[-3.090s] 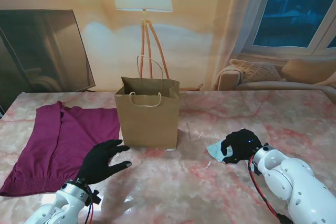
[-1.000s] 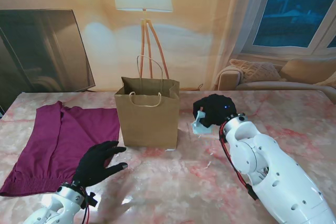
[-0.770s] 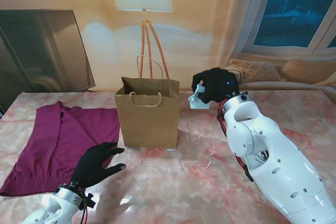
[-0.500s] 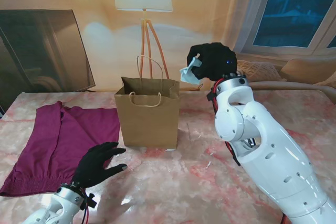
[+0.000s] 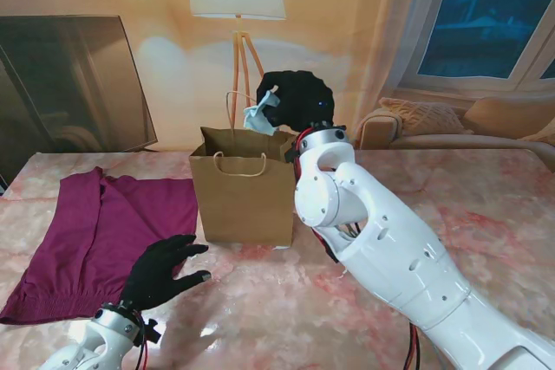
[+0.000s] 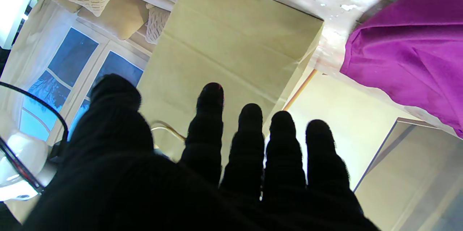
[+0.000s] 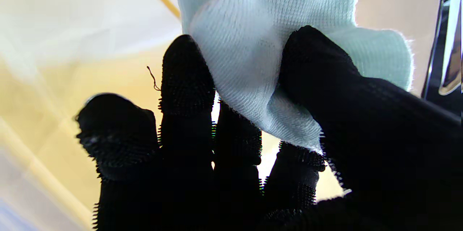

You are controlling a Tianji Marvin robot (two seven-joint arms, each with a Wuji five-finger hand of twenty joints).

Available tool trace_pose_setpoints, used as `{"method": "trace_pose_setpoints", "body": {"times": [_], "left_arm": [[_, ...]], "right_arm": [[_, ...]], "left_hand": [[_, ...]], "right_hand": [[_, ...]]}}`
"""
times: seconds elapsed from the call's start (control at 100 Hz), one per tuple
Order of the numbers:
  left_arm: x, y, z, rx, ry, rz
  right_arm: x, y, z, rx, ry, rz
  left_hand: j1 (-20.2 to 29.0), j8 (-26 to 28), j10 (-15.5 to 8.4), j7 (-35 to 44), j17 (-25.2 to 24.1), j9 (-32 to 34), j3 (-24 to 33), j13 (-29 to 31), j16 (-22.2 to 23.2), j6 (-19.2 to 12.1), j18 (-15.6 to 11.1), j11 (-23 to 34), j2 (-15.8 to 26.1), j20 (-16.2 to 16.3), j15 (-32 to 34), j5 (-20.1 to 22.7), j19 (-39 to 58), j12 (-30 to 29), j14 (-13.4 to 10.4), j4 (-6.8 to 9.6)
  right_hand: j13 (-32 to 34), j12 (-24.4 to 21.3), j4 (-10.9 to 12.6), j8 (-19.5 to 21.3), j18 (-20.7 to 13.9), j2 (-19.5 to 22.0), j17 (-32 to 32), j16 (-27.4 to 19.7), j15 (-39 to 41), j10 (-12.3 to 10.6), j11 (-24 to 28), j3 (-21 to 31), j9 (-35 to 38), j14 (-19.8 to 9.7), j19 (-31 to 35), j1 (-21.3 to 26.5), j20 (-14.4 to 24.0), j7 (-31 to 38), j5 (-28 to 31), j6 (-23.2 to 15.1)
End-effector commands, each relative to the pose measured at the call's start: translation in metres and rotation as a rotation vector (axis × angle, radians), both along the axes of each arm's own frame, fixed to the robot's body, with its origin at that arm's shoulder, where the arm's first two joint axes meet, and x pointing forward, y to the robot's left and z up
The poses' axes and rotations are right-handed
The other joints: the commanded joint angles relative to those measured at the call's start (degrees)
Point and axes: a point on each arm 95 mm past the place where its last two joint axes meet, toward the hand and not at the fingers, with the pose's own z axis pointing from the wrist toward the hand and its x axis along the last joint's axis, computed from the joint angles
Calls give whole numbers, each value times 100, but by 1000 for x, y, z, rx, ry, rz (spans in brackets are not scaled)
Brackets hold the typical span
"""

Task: Fold the socks and the shorts into the kraft paper bag

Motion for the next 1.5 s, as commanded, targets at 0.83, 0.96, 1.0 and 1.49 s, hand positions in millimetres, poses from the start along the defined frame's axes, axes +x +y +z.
{"method": "trace_pose_setpoints", "body": {"times": [0.83,0.96,1.0,1.49], "left_arm": [[0,7,-8,-1,10,15],[1,6,-8,3,12,13],[1,6,-8,2,12,12],[3,5,-7,4,2,11]], "right_arm": [[15,25,-52,-127,203,51],[12,20,-49,-142,213,60],[11,18,-49,-146,217,62],[-11,-58,-35,-269,165,10]], "left_hand": [[129,92,-214,41,-50,-147,-106,-191,-69,-79,-113,-83,100,-50,-98,72,-98,-61,-188,314],[126,92,-211,43,-51,-153,-102,-195,-69,-75,-118,-84,94,-51,-99,73,-99,-61,-191,313],[127,92,-216,41,-56,-158,-99,-199,-70,-72,-120,-86,96,-52,-100,69,-102,-61,-189,314],[107,90,-216,37,-52,-150,-87,-198,-70,-73,-114,-85,98,-53,-98,64,-103,-61,-189,312]], "right_hand": [[-1356,-346,812,-79,34,500,-1430,-97,-1699,-56,-342,-179,-1891,60,-201,-999,326,-2417,-1586,1409],[-1808,-426,824,-205,32,557,-1798,-176,-1986,-69,-496,-353,-2347,49,-392,-1238,445,-2643,-1952,1587],[-2010,-472,830,-256,29,579,-1965,-216,-2110,-81,-582,-407,-2540,49,-499,-1293,494,-2718,-2102,1625],[-2391,-568,996,-305,88,1563,-2899,-345,-2362,-61,-634,-742,-2675,18,-1884,-1487,460,-2721,-2170,1673]]}}
